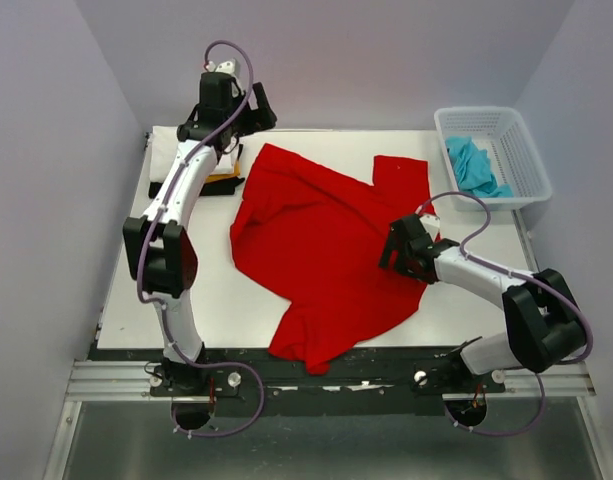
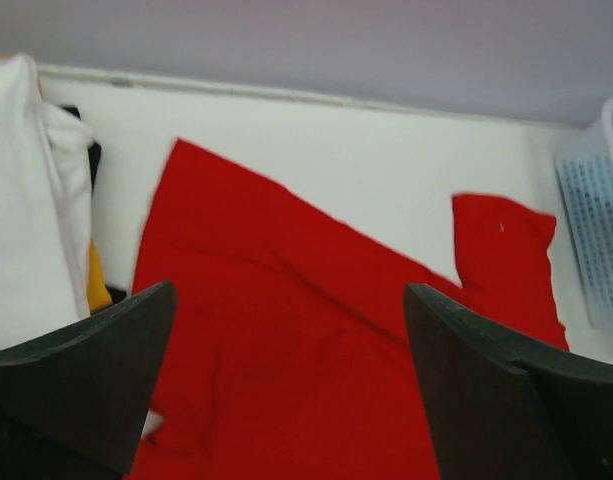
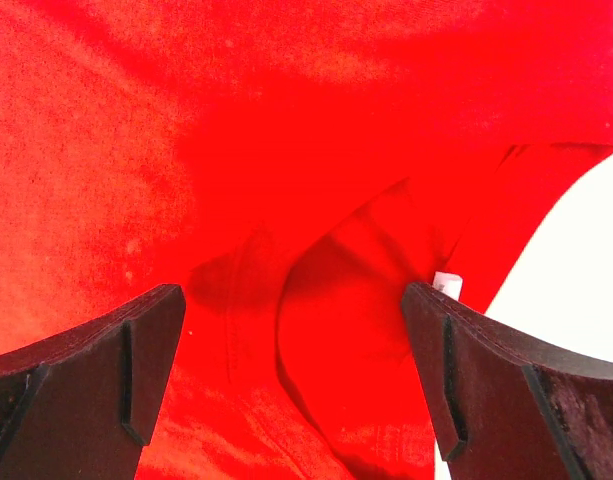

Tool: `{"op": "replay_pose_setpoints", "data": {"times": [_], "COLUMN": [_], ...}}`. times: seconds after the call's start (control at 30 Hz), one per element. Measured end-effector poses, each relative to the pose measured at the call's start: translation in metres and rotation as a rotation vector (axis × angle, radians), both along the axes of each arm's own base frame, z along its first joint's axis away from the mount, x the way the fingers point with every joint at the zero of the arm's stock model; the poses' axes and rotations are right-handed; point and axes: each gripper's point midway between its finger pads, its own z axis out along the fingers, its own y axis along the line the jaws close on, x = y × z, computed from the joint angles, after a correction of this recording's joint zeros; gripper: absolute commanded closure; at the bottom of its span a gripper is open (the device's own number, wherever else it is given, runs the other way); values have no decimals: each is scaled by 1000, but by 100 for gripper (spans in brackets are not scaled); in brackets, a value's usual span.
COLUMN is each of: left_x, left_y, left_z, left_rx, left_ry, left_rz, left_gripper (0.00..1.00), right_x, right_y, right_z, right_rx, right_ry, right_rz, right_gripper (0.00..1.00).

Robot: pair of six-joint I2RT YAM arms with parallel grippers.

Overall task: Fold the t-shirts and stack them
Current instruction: Flatten out the tshirt

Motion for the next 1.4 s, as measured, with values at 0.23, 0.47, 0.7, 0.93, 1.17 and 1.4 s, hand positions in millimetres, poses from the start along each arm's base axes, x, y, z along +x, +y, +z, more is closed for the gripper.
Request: {"op": "replay_pose_setpoints", "data": {"times": [0.23,0.47,0.7,0.93,1.17,1.4], "left_x": [-154,-254,-250,-262,-318,-407], "left_y": [-67,-63,-66,-75,-101,-107], "left_z": [-36,-185,-211,-230,-228,-228], "left_rx": [46,32,-12,-39,-104,-76], "left_ry": [121,469,535,591,582,654], "left_rz": [-169,-188,-130,-107,-164,-192], "left_gripper": [1,1,1,1,1,2], "right_x": [0,6,1,17,56,94], "right_y": [11,31,57,61,25,-18], "right_z": [33,65,32,6,4,3], "right_rx": [86,204,247,194,123,21], "right_ry": [-74,-168,-71,-10,-35,-37], "right_rz": [44,114,186,134,0,-99], "right_gripper": [0,0,0,0,0,0]}}
